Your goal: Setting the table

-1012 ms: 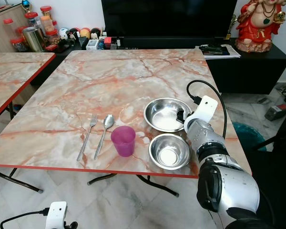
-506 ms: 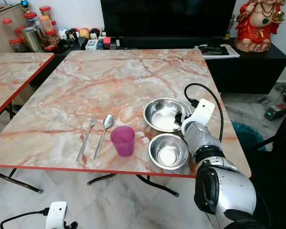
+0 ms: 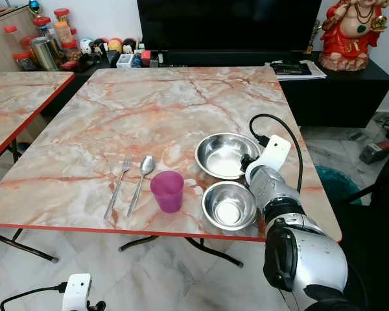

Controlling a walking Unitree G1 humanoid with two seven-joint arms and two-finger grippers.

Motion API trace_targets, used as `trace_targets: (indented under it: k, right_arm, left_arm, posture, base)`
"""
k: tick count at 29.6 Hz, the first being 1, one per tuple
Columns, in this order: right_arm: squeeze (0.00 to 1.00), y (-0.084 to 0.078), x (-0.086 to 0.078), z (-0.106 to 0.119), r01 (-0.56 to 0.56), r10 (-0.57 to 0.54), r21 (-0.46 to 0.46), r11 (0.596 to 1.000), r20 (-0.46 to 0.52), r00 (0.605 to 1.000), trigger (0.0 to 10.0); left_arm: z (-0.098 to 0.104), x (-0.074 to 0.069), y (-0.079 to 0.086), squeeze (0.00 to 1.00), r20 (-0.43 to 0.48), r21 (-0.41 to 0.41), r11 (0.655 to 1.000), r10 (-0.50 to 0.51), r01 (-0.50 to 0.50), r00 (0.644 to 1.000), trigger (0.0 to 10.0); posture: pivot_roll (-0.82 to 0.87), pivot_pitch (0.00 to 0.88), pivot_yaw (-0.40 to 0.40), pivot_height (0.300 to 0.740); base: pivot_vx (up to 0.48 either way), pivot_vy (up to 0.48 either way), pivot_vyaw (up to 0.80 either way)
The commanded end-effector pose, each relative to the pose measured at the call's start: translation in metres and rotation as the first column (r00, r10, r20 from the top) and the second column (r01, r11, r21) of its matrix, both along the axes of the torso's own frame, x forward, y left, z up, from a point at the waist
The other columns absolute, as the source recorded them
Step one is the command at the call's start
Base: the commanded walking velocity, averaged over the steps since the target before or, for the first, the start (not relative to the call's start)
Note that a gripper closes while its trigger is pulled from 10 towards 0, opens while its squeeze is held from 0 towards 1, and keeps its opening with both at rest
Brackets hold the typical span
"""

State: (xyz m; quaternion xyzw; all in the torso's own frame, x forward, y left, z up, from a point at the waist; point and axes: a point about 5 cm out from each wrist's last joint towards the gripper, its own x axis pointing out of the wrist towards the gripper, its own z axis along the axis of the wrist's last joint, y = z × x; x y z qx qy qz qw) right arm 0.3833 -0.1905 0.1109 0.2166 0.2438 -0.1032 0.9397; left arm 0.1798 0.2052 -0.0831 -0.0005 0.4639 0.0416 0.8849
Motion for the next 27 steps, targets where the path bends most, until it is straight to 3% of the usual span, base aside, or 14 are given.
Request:
trace_targets:
  k: [1, 27]
  right_arm:
    - [0.00, 0.0021, -0.0003, -0.0013, -0.008, 0.008, -0.008, 1.000, -0.003, 1.000, 0.0]
    - [0.00, 0.0009, -0.0029, -0.0063, 0.018, -0.018, -0.020, 1.000, -0.005, 1.000, 0.0]
  left_arm:
    - [-0.0006, -0.0019, 0.0028, 0.00, -0.015, 0.010, 1.000, -0.003, 0.003, 1.000, 10.0]
    - [0.0001, -0.0003, 0.0033, 0.00, -0.012, 0.011, 1.000, -0.001, 0.001, 1.000, 10.0]
  posture:
    - [-0.04, 0.000, 0.047, 0.740]
    - [-0.04, 0.000, 0.048, 0.740]
  base:
    - [0.000, 0.000, 0.00]
    - [0.000, 0.000, 0.00]
